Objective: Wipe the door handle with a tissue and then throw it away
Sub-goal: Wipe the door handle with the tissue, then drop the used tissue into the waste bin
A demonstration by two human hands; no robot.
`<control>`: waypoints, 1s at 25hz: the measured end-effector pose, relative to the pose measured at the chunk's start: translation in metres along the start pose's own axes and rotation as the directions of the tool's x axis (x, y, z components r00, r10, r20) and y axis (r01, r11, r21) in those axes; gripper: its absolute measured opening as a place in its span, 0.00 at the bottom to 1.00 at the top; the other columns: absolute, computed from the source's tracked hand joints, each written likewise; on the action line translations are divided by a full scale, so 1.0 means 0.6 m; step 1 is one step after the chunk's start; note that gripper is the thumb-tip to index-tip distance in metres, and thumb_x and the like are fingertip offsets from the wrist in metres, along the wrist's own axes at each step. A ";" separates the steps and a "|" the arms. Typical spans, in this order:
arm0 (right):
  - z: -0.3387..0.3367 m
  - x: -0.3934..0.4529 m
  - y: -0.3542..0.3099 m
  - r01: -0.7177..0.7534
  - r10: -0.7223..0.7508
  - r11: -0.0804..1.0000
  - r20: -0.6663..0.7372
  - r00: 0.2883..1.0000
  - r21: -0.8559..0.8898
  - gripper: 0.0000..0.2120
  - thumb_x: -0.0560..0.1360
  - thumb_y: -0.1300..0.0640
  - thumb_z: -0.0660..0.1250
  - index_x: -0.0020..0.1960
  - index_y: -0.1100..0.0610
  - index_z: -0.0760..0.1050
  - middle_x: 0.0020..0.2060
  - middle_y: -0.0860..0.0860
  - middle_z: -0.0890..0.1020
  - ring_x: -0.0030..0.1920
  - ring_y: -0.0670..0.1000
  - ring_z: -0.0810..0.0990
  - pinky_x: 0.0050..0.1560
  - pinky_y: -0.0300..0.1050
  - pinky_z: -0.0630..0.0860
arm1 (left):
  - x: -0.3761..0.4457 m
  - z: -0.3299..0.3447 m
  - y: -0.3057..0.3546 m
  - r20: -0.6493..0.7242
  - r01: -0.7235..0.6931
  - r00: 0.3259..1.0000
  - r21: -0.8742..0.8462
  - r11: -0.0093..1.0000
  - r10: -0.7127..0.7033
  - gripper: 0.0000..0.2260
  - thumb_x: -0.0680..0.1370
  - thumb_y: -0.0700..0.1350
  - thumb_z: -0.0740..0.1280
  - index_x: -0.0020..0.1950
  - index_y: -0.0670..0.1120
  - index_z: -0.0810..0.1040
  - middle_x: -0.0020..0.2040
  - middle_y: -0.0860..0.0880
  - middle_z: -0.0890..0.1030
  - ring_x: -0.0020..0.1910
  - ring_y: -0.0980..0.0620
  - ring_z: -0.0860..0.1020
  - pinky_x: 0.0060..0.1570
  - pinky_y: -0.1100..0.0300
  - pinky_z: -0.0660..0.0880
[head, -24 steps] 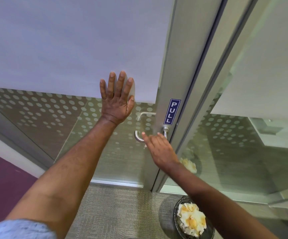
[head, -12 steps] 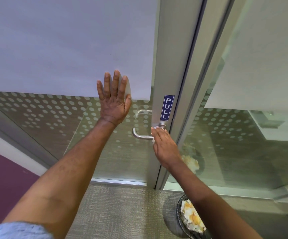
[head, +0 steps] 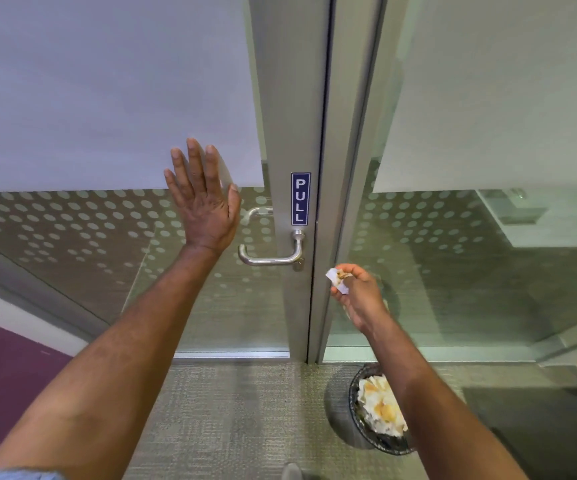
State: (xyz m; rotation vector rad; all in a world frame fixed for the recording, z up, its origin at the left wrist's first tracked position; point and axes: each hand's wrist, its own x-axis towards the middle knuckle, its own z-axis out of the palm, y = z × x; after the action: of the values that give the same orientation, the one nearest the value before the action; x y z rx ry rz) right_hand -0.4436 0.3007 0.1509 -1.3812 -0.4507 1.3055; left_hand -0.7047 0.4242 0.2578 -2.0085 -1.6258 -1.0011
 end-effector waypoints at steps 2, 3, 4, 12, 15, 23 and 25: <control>-0.057 -0.001 0.006 -0.067 0.068 0.998 -0.058 0.996 0.011 0.17 0.77 0.71 0.54 0.39 0.55 0.74 0.35 0.52 0.77 0.34 0.49 0.72 0.34 0.42 0.68 | -0.006 0.004 0.012 0.001 0.036 0.999 -0.015 0.999 -0.036 0.33 0.83 0.50 0.61 0.84 0.40 0.52 0.83 0.32 0.53 0.82 0.28 0.51 0.80 0.31 0.48; -0.087 -0.001 0.010 -0.106 0.107 0.994 -0.093 0.990 0.010 0.16 0.76 0.70 0.53 0.38 0.54 0.73 0.34 0.51 0.74 0.35 0.49 0.71 0.35 0.43 0.64 | -0.008 0.005 0.020 0.001 0.060 0.998 -0.029 0.998 -0.060 0.33 0.83 0.49 0.62 0.84 0.39 0.52 0.83 0.32 0.53 0.82 0.28 0.50 0.80 0.31 0.47; -0.115 -0.002 0.014 -0.145 0.144 0.989 -0.127 0.981 -0.002 0.16 0.74 0.69 0.53 0.38 0.54 0.73 0.34 0.50 0.74 0.35 0.49 0.71 0.35 0.43 0.62 | -0.009 0.006 0.027 -0.005 0.082 0.997 -0.039 0.996 -0.082 0.34 0.83 0.49 0.62 0.84 0.39 0.52 0.83 0.32 0.52 0.82 0.28 0.50 0.80 0.32 0.47; -0.343 -0.022 0.103 -0.159 0.083 0.785 -0.152 0.985 -0.598 0.11 0.80 0.71 0.59 0.60 0.60 0.67 0.48 0.59 0.75 0.45 0.54 0.73 0.37 0.47 0.70 | -0.069 0.027 0.142 0.022 0.239 0.971 -0.174 0.955 -0.238 0.34 0.82 0.47 0.61 0.85 0.44 0.50 0.85 0.37 0.50 0.84 0.36 0.49 0.80 0.36 0.43; -0.394 -0.008 0.127 -0.255 0.163 0.762 -0.206 0.965 -0.595 0.10 0.78 0.73 0.64 0.56 0.63 0.72 0.48 0.61 0.77 0.48 0.57 0.77 0.50 0.57 0.79 | -0.176 0.049 0.223 0.148 0.267 0.959 -0.192 0.944 -0.241 0.34 0.81 0.47 0.62 0.85 0.47 0.53 0.86 0.42 0.51 0.85 0.42 0.50 0.81 0.39 0.44; -0.510 0.014 0.208 -0.260 0.125 0.679 -0.241 0.962 -0.687 0.09 0.77 0.68 0.69 0.56 0.68 0.83 0.54 0.63 0.86 0.58 0.62 0.83 0.64 0.56 0.77 | -0.520 0.136 0.415 0.730 0.289 0.681 -0.201 0.936 -0.054 0.25 0.80 0.42 0.68 0.77 0.43 0.71 0.80 0.42 0.67 0.77 0.39 0.67 0.74 0.37 0.67; -0.533 0.020 0.229 -0.304 0.171 0.598 -0.252 0.952 -0.741 0.10 0.78 0.63 0.70 0.58 0.63 0.82 0.52 0.58 0.85 0.55 0.57 0.83 0.60 0.50 0.78 | -0.581 0.153 0.443 0.839 0.278 0.544 -0.191 0.941 0.009 0.23 0.81 0.41 0.69 0.76 0.43 0.72 0.80 0.42 0.68 0.76 0.39 0.68 0.75 0.40 0.68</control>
State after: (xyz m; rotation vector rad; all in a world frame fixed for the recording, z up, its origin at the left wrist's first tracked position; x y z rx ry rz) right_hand -0.2181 0.1278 -0.0503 -2.3334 -0.8034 1.2386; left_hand -0.4536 0.1737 -0.0159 -2.8859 -2.2077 -0.2785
